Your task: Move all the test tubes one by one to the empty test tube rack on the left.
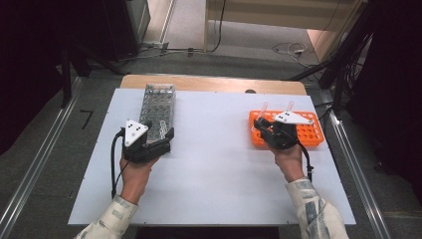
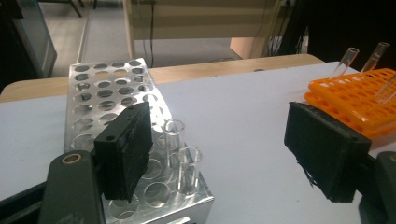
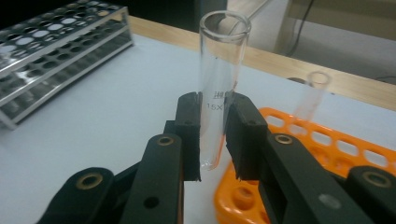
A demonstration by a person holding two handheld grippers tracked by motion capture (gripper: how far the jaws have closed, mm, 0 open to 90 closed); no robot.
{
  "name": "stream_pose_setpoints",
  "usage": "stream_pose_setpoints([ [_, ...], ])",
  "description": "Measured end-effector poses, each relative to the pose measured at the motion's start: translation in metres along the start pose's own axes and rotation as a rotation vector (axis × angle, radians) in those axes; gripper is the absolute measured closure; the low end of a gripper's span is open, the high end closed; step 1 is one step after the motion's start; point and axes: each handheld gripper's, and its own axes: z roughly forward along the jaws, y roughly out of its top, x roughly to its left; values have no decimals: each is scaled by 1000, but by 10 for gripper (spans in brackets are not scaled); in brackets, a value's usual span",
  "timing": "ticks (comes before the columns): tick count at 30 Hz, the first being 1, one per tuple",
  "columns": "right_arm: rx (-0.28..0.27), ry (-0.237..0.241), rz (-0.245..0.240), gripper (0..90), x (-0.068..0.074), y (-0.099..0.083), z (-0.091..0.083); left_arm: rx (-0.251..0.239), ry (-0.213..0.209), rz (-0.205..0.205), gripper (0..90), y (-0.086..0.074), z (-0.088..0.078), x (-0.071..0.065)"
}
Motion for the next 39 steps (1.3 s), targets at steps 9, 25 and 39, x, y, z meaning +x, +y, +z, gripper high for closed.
stream_pose_setpoints([
  [9, 29, 116, -52, 733, 37, -3, 9, 11, -44, 23, 234, -2, 2, -14],
  [25, 88, 272, -165, 733, 103, -19, 25, 70, -206, 97, 310, -13, 9, -59],
  [39, 118, 371, -191, 733, 132, -25, 30, 96, -313, 137, 618, -19, 16, -79],
])
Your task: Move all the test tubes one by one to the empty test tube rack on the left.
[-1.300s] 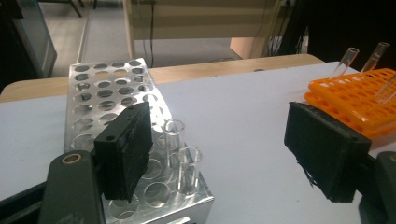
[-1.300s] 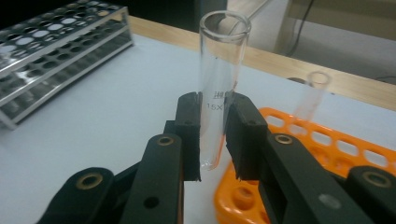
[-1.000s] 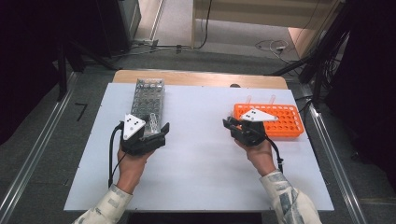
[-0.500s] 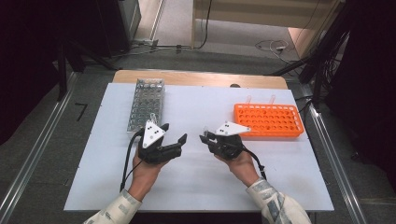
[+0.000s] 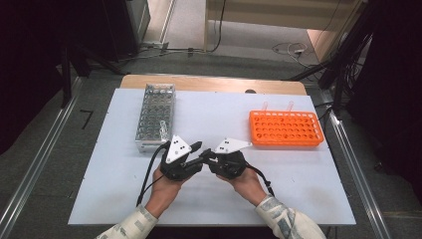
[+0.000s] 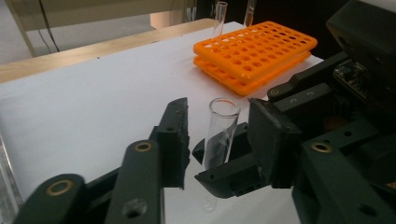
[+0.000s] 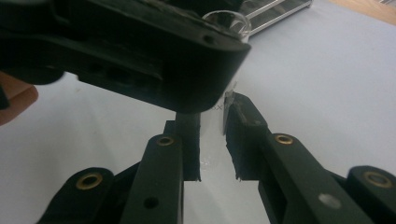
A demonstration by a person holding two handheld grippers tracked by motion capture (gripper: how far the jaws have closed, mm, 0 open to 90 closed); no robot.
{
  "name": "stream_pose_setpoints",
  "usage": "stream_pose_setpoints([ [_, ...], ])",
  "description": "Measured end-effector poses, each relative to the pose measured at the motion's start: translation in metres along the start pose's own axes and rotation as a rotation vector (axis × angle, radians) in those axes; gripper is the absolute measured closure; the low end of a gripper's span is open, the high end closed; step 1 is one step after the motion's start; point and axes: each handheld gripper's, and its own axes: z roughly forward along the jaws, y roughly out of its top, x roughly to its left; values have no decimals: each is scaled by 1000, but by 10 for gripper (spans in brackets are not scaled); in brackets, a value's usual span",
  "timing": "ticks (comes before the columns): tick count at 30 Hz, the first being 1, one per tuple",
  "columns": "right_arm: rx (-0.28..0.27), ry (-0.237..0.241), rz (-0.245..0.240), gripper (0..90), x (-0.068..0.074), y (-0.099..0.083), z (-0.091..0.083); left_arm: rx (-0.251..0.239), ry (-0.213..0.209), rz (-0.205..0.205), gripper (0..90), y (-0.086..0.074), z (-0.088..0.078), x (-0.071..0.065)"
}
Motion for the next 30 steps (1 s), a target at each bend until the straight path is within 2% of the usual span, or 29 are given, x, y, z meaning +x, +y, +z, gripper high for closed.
stream_pose_setpoints([
  [10, 3, 7, 8, 733, -1, 0, 0, 1, 10, 17, 737, -1, 4, -2],
  [19, 4, 5, 12, 727, -2, 0, 0, -1, 9, 7, 750, -1, 4, 0],
  [20, 5, 6, 12, 709, -2, 0, 0, -1, 11, 8, 750, -1, 4, 0],
  [24, 26, 0, 8, 522, -4, 0, 1, -4, 15, -10, 751, 0, 3, 6],
  [26, 36, 2, 23, 414, -8, -1, 1, -8, 24, -19, 752, 2, 2, 10],
  [30, 51, -18, 33, 324, -16, -2, 2, -18, 56, -32, 751, 6, 0, 19],
])
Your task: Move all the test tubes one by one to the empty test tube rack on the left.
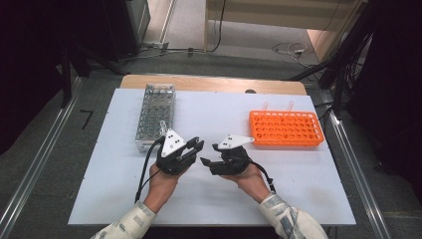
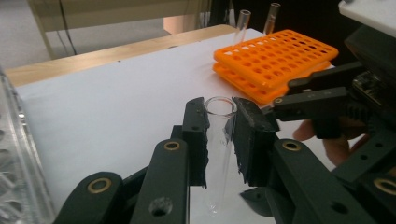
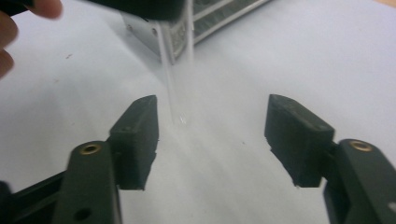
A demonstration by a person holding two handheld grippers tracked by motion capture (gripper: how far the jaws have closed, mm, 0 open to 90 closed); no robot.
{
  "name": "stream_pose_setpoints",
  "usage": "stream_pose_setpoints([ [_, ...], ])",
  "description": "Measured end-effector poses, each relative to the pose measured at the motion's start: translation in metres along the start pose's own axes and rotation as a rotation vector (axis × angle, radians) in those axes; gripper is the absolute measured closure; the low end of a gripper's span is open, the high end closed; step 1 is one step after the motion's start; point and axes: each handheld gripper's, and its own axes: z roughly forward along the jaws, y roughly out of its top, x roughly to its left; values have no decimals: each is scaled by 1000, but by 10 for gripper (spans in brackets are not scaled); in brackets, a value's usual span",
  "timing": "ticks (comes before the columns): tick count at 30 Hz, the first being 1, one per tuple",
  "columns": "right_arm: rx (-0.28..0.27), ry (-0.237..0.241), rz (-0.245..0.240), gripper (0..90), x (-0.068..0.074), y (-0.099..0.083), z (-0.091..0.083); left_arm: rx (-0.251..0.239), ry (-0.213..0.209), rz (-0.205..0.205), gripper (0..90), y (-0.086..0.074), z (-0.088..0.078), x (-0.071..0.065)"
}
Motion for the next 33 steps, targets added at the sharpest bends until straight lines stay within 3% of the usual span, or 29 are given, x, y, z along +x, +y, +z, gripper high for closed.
stream_pose_setpoints([
  [7, 2, -30, 38, 269, -11, 0, -6, -5, 31, -41, 752, 10, 0, 16],
  [15, -15, -60, 66, 269, -21, -1, -14, -18, 68, -74, 752, 26, 0, 35],
  [24, -22, -68, 79, 271, -25, -1, -17, -27, 152, -82, 751, 42, -1, 59],
  [33, -26, -74, 85, 274, -26, -1, -19, -46, 207, -95, 752, 49, -4, 75],
])
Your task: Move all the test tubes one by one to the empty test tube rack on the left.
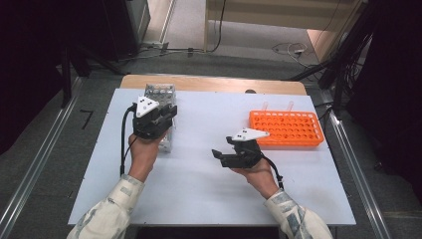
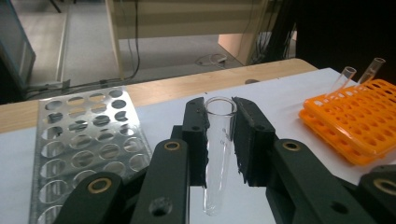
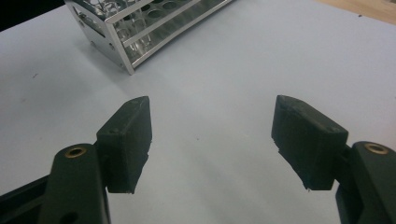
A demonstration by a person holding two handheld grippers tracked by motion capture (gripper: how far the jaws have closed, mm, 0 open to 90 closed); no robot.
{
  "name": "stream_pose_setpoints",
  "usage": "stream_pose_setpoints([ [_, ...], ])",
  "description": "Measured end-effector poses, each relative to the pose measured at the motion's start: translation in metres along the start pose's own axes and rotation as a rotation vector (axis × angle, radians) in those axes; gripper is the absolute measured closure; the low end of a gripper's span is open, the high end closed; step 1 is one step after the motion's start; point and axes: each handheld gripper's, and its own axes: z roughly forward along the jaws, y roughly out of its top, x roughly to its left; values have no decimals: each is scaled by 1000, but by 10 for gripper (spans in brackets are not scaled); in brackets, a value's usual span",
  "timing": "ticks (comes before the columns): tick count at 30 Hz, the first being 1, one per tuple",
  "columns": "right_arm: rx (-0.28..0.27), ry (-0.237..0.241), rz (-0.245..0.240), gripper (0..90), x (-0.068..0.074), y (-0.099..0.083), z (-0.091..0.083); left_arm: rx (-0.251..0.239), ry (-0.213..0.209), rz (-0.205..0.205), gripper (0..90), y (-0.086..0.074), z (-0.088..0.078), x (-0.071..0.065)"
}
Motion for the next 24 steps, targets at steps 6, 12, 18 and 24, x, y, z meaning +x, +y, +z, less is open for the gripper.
stream_pose_setpoints([
  [6, 1, -2, -6, 274, 1, 0, 1, -11, 41, 9, 751, 1, 1, 5],
  [12, 1, -6, -6, 278, 1, 0, 1, -13, 81, -3, 751, 0, 4, 13],
  [18, -2, -6, -8, 278, 1, 0, 0, -27, 133, 3, 751, -1, 6, 18],
  [24, -3, -8, -8, 283, 1, 0, 0, -10, 149, 7, 750, -7, 9, 21],
])
